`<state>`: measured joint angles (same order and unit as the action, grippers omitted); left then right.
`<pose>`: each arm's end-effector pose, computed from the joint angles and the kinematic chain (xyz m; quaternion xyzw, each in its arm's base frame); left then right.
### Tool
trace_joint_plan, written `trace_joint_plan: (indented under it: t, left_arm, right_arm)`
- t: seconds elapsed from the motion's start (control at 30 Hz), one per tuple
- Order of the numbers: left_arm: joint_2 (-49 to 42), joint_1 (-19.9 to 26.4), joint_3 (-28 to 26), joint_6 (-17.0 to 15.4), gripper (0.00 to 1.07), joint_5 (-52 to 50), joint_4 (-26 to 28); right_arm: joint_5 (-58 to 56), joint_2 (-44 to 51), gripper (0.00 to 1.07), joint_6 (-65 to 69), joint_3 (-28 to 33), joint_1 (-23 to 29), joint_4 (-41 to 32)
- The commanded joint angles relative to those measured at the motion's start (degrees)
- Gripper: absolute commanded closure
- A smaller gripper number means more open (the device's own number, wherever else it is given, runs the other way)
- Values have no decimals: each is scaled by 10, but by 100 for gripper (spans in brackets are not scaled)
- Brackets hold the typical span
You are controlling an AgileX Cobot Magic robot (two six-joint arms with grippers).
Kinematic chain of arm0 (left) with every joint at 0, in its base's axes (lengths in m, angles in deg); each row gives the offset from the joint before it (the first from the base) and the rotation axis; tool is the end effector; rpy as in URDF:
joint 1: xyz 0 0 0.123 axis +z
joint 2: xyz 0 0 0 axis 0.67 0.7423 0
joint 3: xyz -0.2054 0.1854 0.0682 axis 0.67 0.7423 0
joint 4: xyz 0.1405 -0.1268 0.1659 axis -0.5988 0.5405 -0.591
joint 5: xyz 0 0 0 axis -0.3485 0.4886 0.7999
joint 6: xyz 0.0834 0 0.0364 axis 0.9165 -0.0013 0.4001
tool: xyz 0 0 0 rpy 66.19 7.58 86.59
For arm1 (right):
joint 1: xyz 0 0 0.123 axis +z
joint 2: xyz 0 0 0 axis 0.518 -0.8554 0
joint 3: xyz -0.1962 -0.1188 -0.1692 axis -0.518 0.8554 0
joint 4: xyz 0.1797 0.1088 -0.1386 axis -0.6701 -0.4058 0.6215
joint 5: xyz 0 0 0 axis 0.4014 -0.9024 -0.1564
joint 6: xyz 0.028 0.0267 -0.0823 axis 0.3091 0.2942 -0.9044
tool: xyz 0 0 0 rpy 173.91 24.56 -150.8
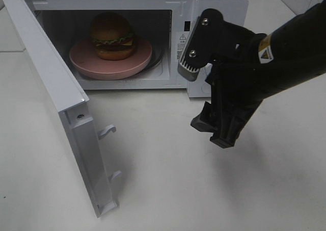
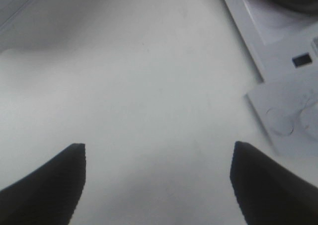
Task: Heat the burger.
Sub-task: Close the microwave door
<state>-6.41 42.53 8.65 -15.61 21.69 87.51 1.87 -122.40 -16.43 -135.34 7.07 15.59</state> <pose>-0.0053 -0.0067 0.2787 0.0374 0.8460 -0.0161 0.5317 0.2161 0.1669 0.2487 -0.5145 0.7893 0.0141 0.3349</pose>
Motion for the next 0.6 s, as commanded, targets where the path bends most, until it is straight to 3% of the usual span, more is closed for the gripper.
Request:
trace_joint_plan:
  t: [0.03,0.2,0.27,0.6]
  left_arm:
    - [-14,1,2,-3,9,-5,5]
    - [-14,1,2,-3,9,-5,5]
    - [-14,1,2,-3,9,-5,5]
    - [-14,1,2,-3,9,-5,5]
  right_arm:
    - [-57,22,31,70,3,-2,-2]
    - [-153,55,31,166,3,-2,-1]
    - [-251,84,31,223,3,-2,-2]
    - [-387,153,31,256,3,-2,-2]
